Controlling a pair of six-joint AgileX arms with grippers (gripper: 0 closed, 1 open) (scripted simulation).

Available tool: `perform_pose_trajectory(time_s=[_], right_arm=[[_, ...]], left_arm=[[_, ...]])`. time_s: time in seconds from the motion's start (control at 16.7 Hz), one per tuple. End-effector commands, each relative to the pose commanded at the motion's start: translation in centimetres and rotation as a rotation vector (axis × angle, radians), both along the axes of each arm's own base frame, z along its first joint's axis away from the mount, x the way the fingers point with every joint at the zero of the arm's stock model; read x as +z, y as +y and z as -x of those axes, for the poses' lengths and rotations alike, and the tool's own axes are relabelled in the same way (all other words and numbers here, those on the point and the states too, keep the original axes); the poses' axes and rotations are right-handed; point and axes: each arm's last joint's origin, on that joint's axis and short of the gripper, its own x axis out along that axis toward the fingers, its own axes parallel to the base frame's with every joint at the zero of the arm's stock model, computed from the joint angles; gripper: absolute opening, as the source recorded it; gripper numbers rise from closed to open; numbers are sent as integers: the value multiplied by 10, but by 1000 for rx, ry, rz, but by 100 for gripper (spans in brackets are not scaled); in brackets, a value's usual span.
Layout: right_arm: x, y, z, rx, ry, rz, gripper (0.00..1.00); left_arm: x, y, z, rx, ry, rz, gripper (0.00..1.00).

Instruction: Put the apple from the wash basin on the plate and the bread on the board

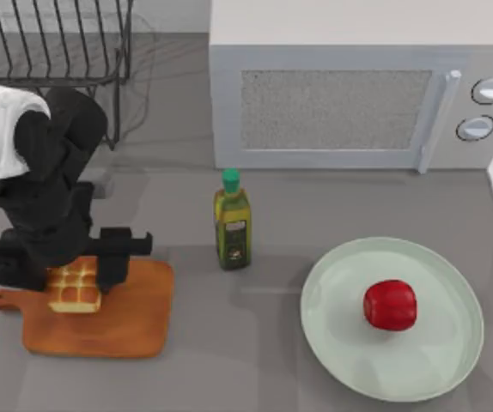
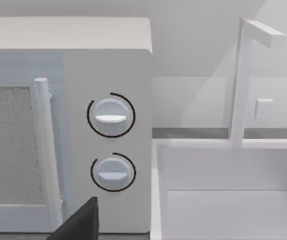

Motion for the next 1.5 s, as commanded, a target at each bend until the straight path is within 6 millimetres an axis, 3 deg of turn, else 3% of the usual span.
perform_pose_trajectory(time_s=[0.18,0.96,1.5], right_arm=[[0,0,0,0,0,0,100],[0,0,0,0,0,0,100],[0,0,0,0,0,0,100]], left_arm=[[0,0,0,0,0,0,0],[0,0,0,0,0,0,98],[0,0,0,0,-1,0,100]])
